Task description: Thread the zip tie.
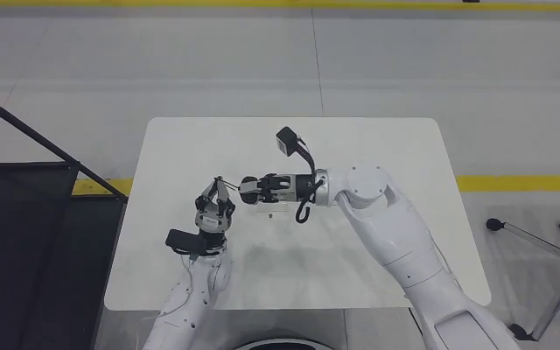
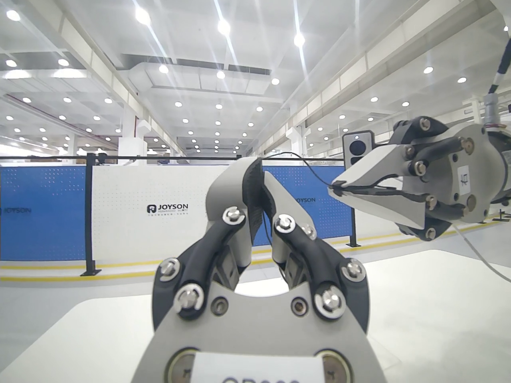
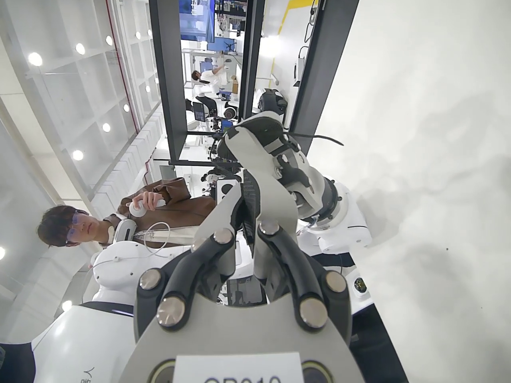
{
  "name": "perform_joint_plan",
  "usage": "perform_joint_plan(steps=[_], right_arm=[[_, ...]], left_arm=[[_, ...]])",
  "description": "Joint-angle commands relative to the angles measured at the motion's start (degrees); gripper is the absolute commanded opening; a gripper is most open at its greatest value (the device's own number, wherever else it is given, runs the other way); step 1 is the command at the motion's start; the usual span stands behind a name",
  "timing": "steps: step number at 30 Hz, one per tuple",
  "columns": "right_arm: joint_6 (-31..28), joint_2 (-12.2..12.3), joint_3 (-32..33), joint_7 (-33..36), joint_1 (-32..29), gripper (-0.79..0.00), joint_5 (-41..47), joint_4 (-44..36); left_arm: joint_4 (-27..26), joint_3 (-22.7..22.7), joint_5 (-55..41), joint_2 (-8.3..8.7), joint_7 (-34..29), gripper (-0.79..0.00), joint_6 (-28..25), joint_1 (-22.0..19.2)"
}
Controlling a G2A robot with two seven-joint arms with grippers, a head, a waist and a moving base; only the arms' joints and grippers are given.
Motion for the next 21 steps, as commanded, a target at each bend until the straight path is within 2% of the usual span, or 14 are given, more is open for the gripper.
perform_joint_plan(steps=[1, 15, 21], right_arm=[[-0.22, 0.21, 0.23, 0.39, -0.25, -0.785, -0.73, -0.63], [2.32, 1.31, 1.29, 0.18, -1.27, -0.785, -5.14, -4.36], [3.37, 1.49, 1.65, -1.08, -1.50, -0.785, -5.26, -4.82]], left_arm=[[-0.82, 0.05, 0.83, 0.10, -1.45, -0.785, -0.19, 0.47], [-8.75, -1.71, 4.98, 1.21, -10.53, -0.785, -2.47, 5.08], [-10.96, -2.86, 8.30, 1.74, -10.51, -0.785, -1.29, 6.39]])
